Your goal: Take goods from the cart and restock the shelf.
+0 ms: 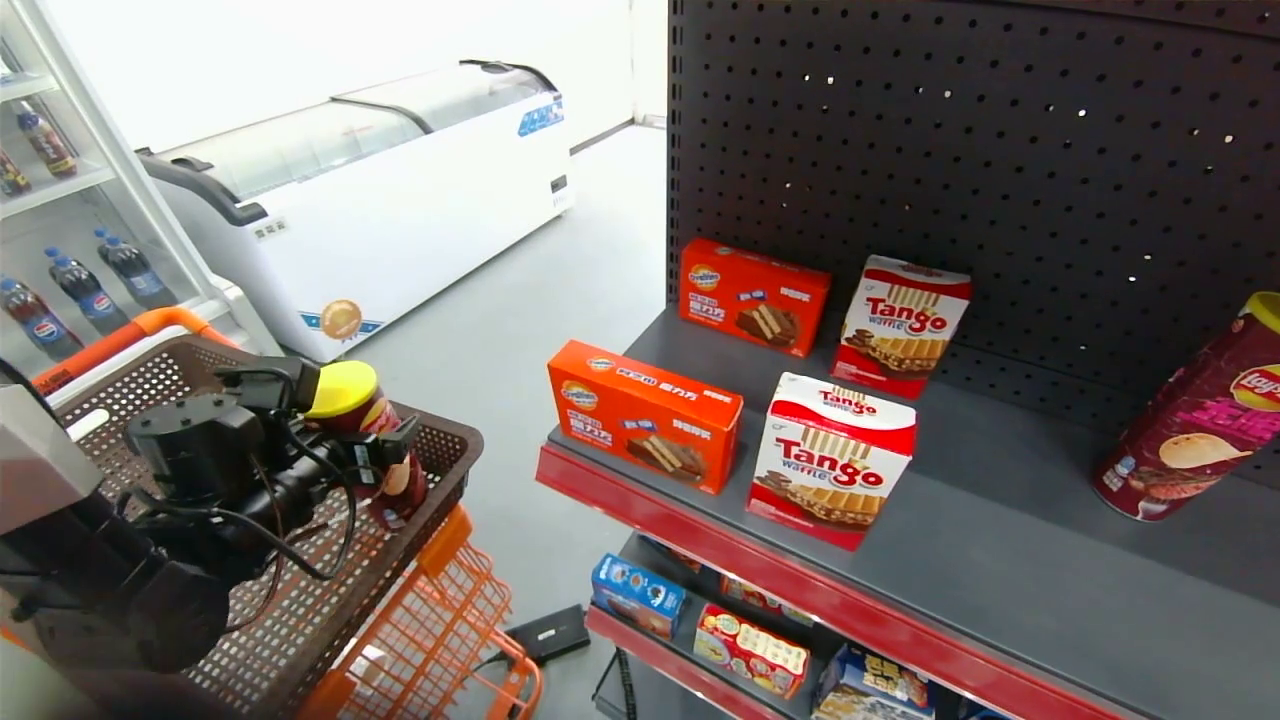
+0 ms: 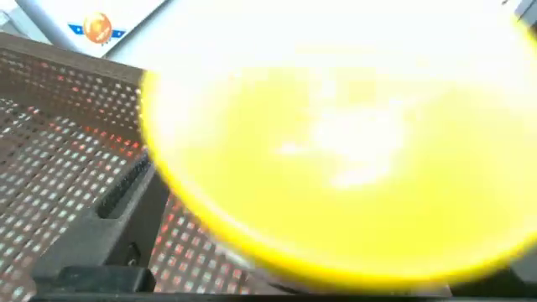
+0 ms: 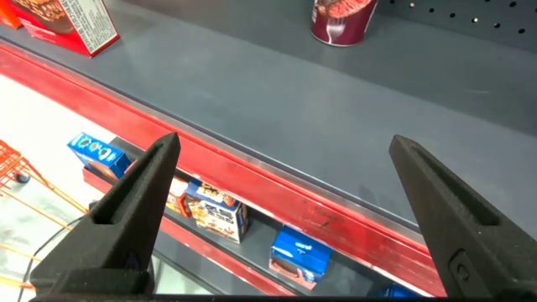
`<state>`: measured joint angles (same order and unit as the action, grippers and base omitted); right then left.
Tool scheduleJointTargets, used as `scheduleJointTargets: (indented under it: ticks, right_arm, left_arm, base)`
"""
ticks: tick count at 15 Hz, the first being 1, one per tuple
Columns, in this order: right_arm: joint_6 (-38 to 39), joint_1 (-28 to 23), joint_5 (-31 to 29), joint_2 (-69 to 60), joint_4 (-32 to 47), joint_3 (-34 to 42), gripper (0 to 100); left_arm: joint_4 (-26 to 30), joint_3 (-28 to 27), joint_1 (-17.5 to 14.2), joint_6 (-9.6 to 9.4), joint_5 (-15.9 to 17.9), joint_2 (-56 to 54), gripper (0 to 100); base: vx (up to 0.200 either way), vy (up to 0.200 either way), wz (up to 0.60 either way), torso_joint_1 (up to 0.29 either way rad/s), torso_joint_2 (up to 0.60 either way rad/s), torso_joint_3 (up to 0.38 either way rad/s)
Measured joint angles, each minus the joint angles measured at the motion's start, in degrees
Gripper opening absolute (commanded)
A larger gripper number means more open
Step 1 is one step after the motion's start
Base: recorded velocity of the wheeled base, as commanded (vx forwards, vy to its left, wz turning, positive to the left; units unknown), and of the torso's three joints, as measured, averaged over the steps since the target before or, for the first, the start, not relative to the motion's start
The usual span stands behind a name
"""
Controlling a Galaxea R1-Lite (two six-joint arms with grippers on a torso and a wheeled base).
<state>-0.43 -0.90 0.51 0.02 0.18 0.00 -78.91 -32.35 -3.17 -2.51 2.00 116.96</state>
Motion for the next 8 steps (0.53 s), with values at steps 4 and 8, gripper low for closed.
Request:
scheduleJointTargets:
  ticks: [4, 8]
  right_arm:
    - [-0.01, 0.05, 0.0, 0.0, 0.0, 0.0, 100]
    - [0.0, 0.02, 0.0, 0.0, -0.02, 0.0, 100]
  left_arm:
    - [-0.74, -3.72, 0.06, 0.13, 0.02, 4.71, 100]
    - [-0.6, -4.63, 0.5, -0.17, 0.62, 5.75, 100]
  base:
    - [0.0, 0.0, 0.0, 0.0, 0.0, 0.0]
    - [0.0, 0.0, 0.0, 0.0, 0.0, 0.0]
